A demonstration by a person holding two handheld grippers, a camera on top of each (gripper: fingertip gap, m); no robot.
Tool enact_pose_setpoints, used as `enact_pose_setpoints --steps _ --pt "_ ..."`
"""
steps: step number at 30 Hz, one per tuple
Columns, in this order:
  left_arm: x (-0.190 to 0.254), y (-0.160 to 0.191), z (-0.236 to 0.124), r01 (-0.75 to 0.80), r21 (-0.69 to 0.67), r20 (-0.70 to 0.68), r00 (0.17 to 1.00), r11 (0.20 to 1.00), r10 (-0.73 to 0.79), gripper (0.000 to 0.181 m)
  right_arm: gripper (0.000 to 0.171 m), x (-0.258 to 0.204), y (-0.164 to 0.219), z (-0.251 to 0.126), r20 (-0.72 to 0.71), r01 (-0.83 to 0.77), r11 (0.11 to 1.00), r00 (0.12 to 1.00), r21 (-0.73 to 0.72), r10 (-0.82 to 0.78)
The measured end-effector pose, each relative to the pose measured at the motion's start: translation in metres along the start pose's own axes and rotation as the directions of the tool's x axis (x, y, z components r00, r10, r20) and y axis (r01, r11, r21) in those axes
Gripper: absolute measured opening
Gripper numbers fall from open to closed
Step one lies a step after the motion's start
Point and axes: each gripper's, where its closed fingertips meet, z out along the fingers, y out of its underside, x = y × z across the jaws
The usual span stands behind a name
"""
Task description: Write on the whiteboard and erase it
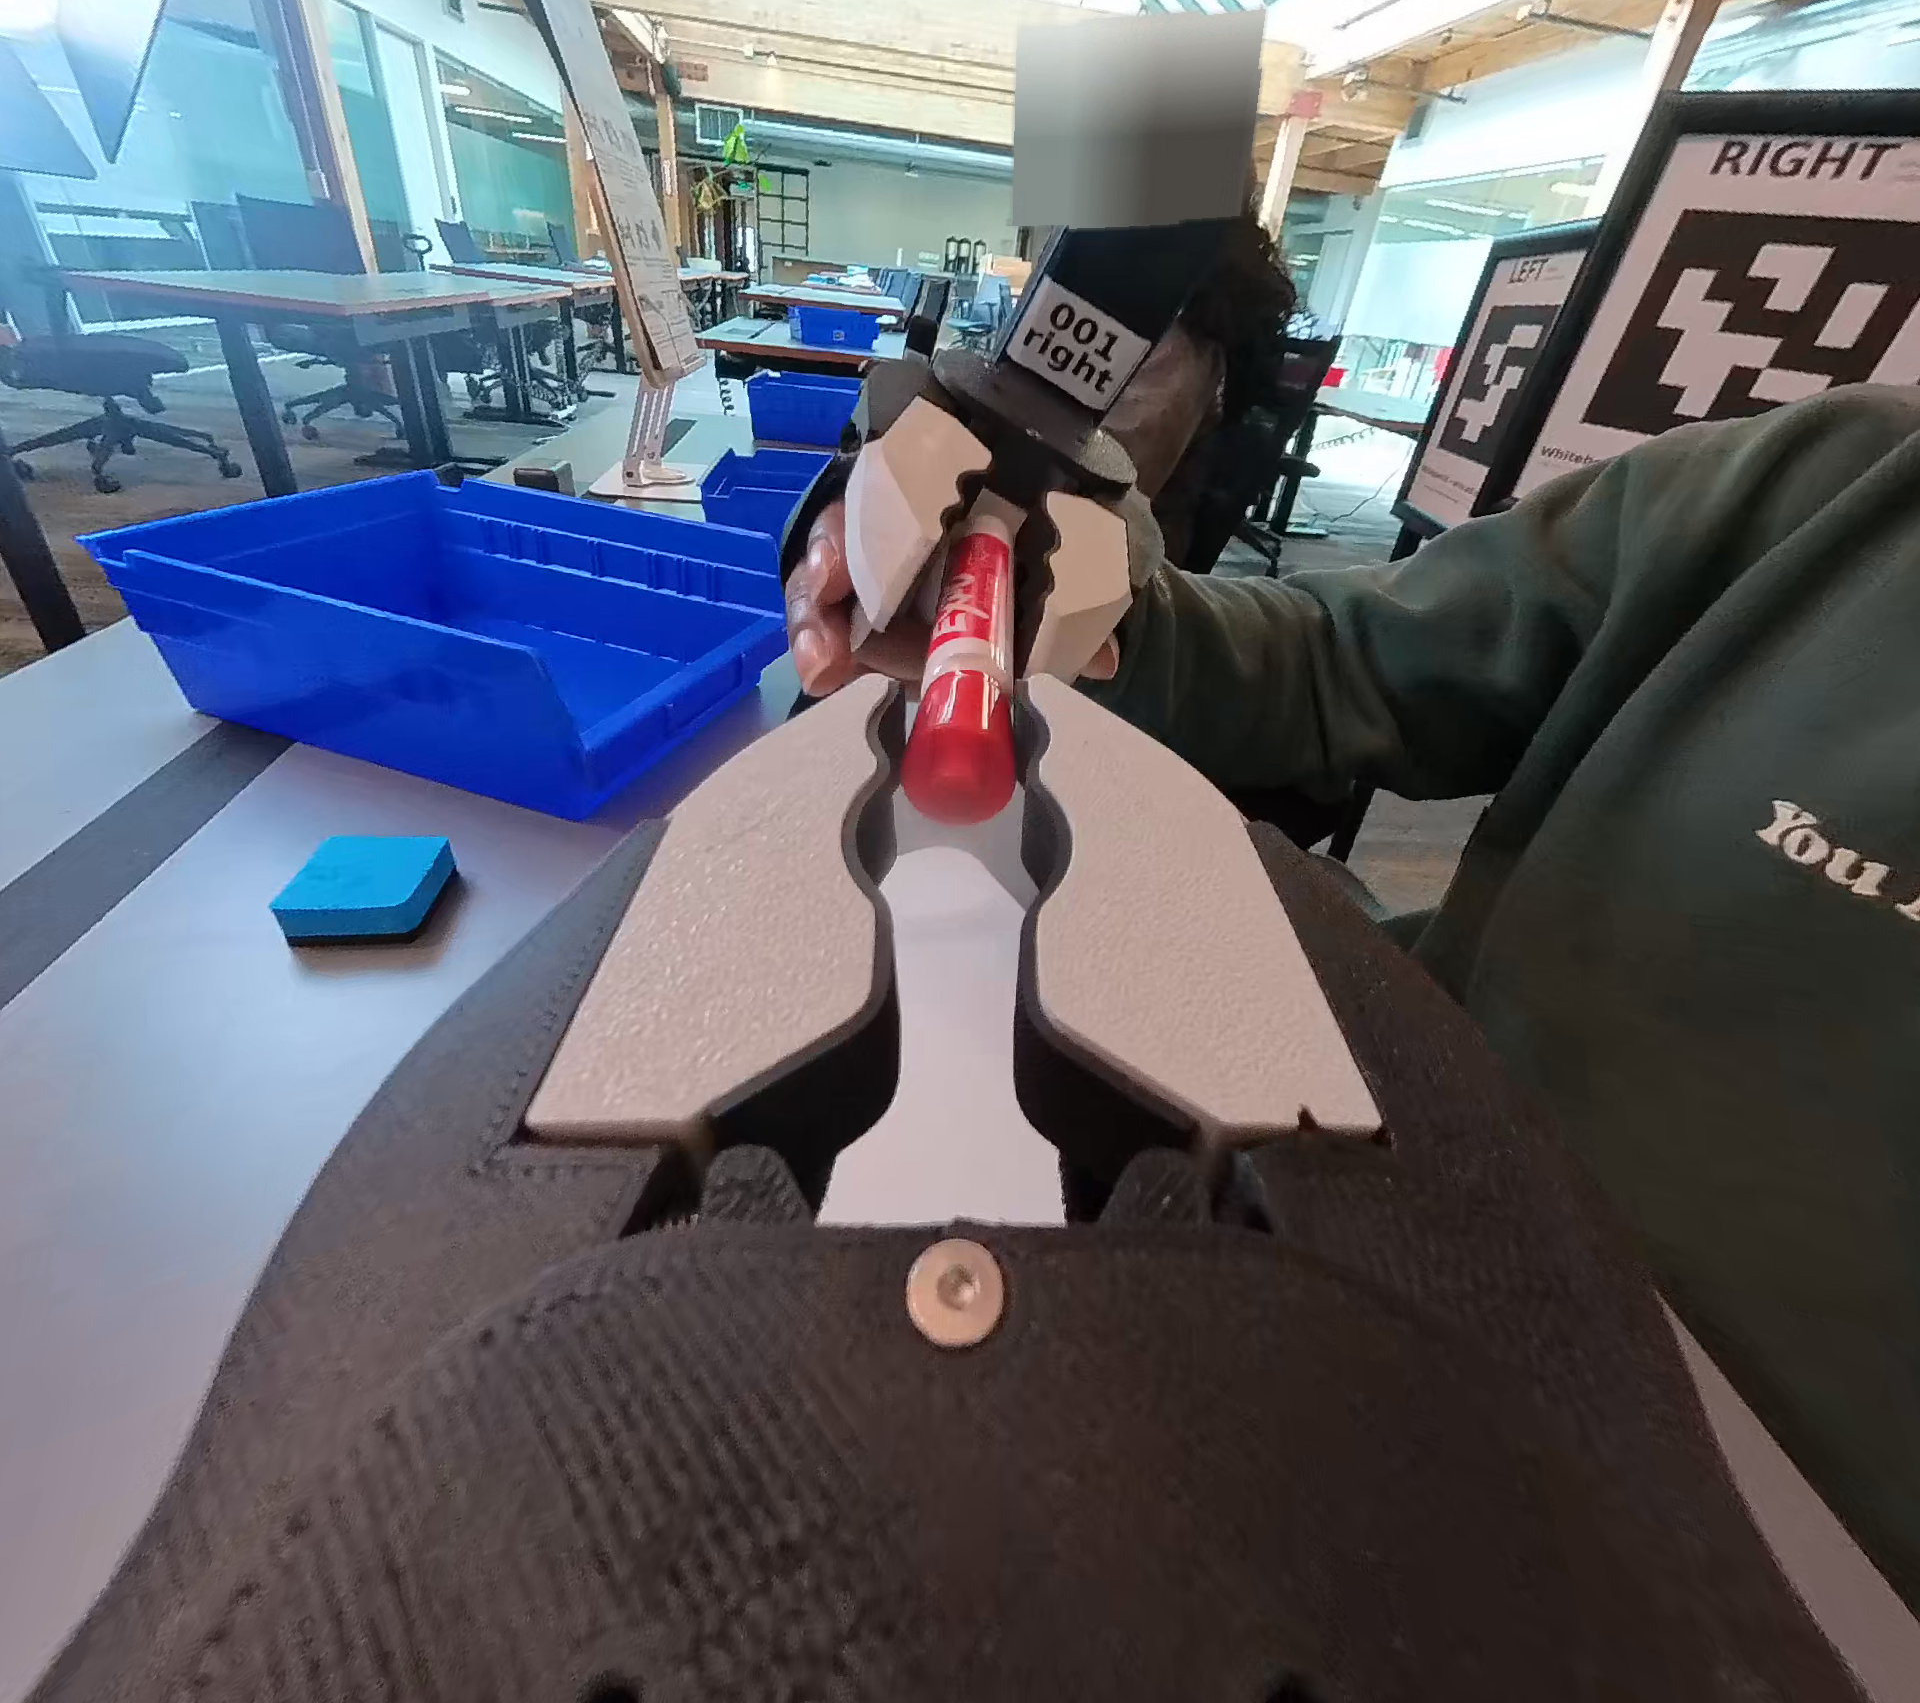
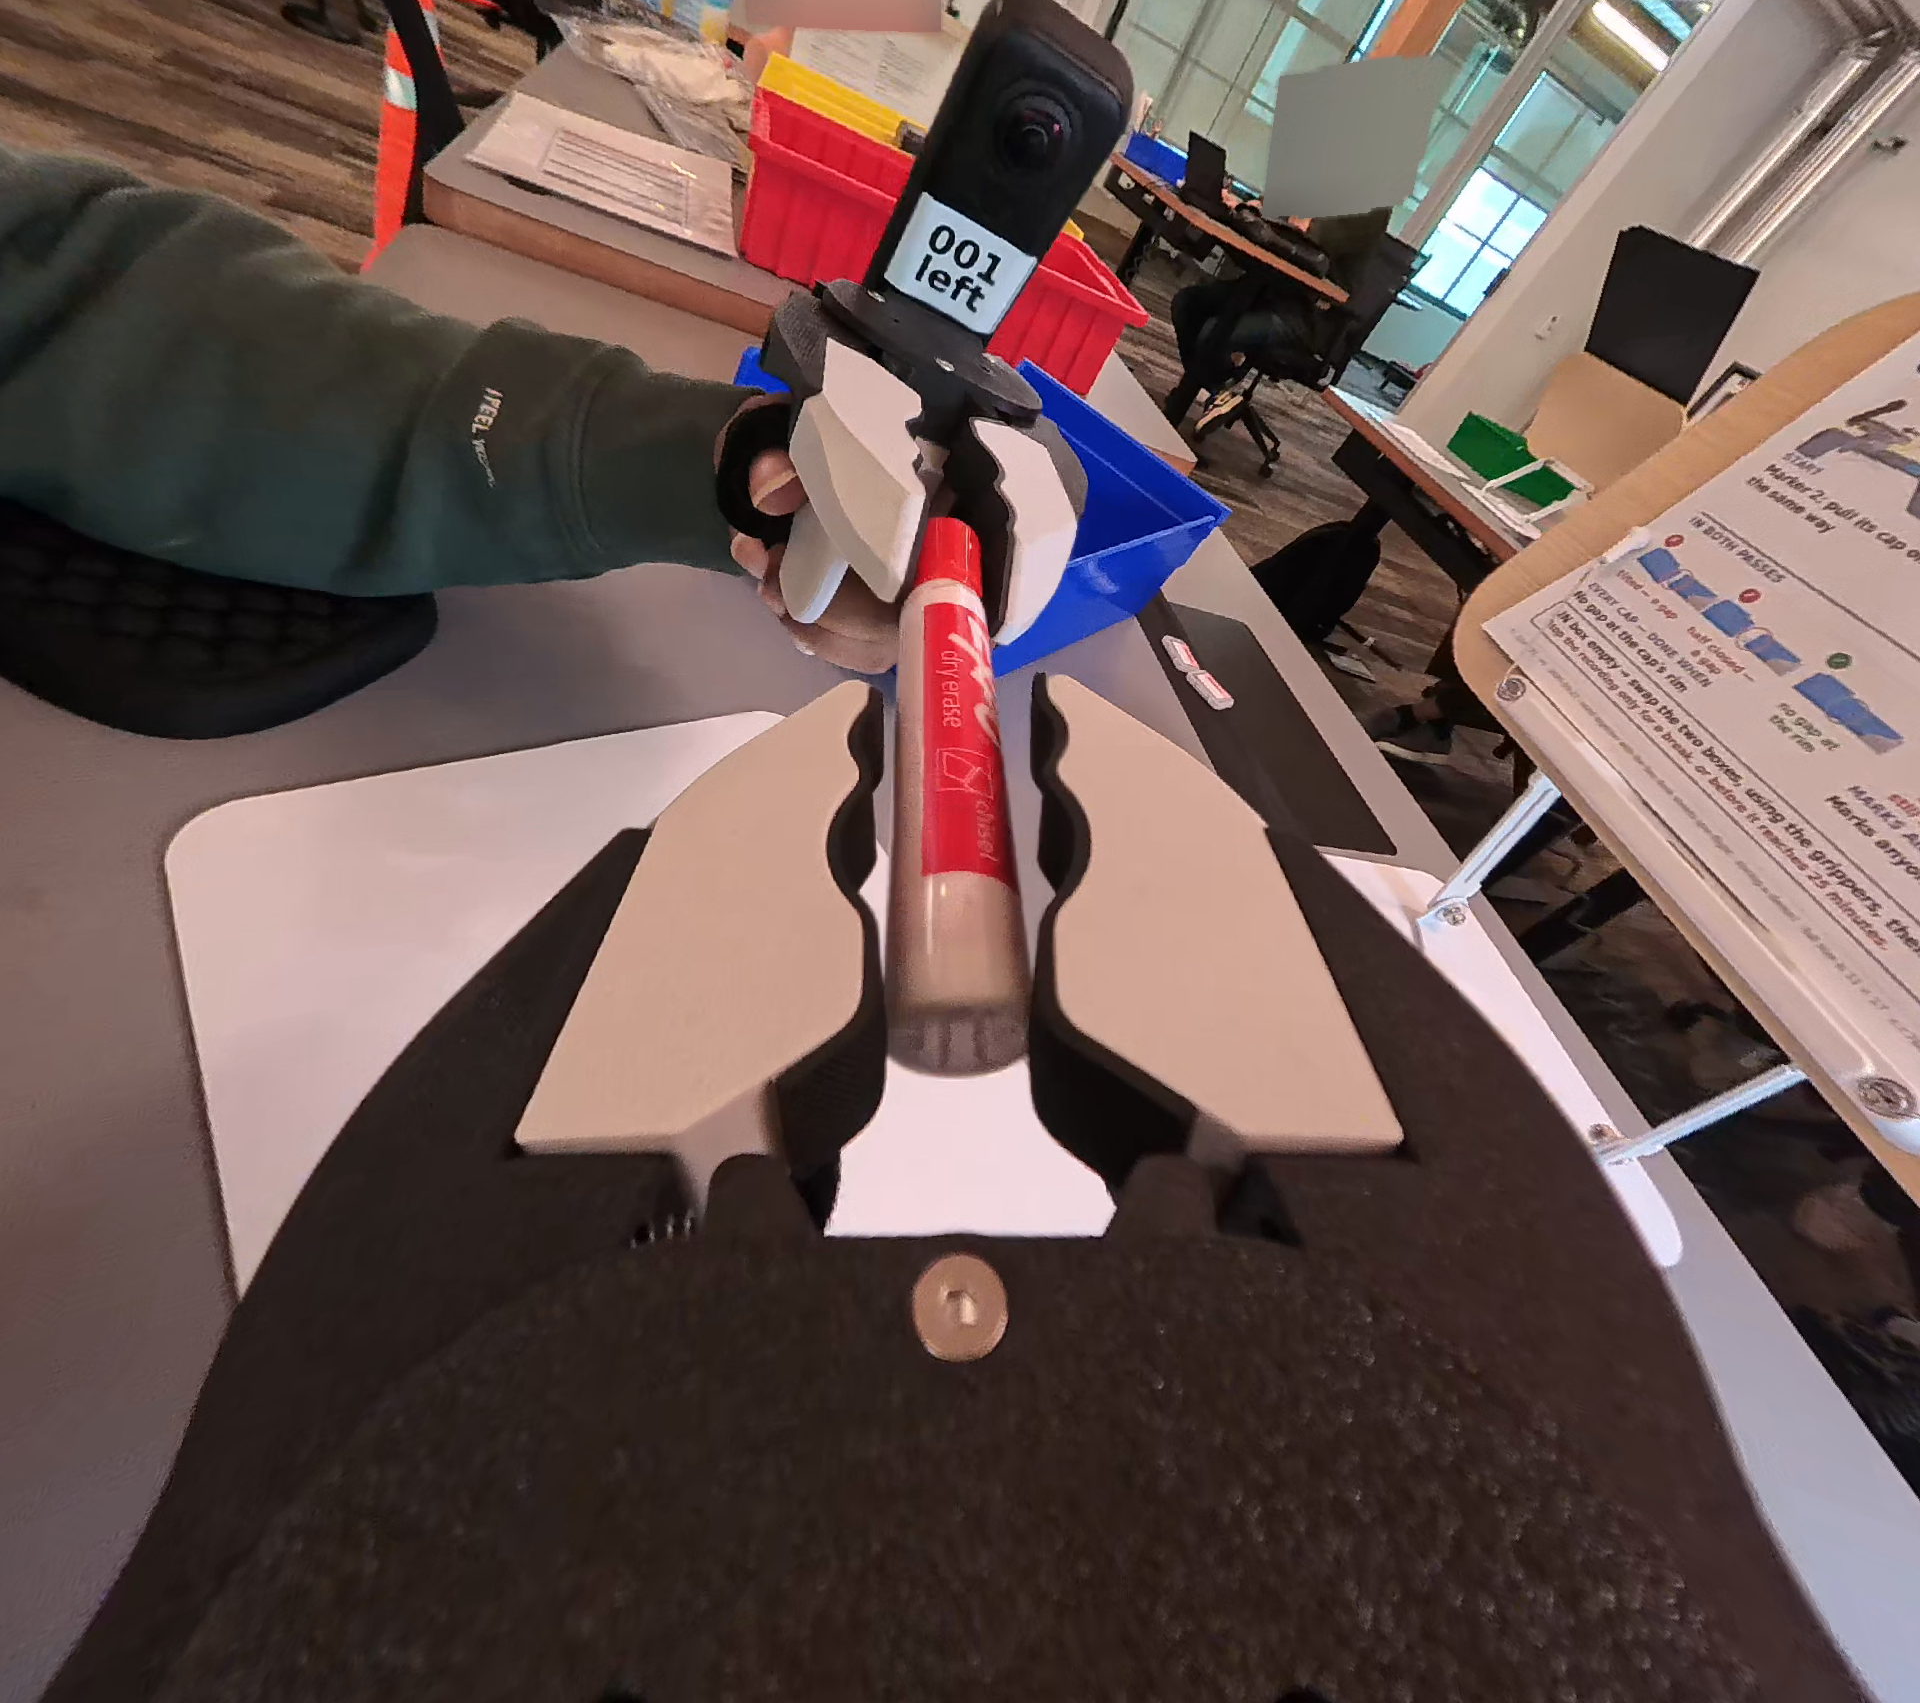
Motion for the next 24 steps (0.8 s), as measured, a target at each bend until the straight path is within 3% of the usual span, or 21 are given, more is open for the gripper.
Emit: enact_pose_setpoints --steps 7,19,24 --pt "0.002 -0.007 -0.002 0.019 0.051 -0.022 1.0 0.998 -0.018 0.02 0.029 -0.003 -0.004 0.002 0.001 0.016 0.999 1.0 0.03 -0.016" --pt "0.005 -0.024 -0.002 0.111 0.212 -0.098 0.991 0.971 -0.092 0.02 0.059 -0.002 -0.011 0.007 -0.05 0.072 0.995 0.996 0.073 -0.069" --pt "0.006 -0.032 -0.002 0.126 0.274 -0.101 0.99 0.953 -0.102 0.02 0.058 0.0 -0.011 0.013 -0.111 0.121 0.989 0.988 0.088 -0.11"
